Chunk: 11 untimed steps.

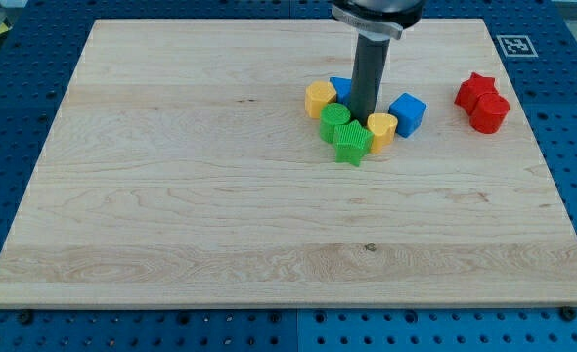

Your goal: Push the green star and green circle left a bit

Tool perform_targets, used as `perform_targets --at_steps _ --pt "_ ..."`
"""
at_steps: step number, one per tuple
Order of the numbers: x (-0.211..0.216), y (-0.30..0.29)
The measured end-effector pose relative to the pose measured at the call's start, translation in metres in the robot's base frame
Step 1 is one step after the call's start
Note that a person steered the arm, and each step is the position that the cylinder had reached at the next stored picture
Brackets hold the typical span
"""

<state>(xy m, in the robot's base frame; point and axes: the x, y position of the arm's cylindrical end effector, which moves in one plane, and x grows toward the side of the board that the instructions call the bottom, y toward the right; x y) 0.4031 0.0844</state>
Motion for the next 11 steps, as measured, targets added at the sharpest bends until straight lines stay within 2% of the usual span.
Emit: perform_targets --at_steps 6,8,9,11 --pt "0.021 0.013" --pt "0.021 -0.029" --pt "0.021 -0.03" --pt "-0.004 -0.03"
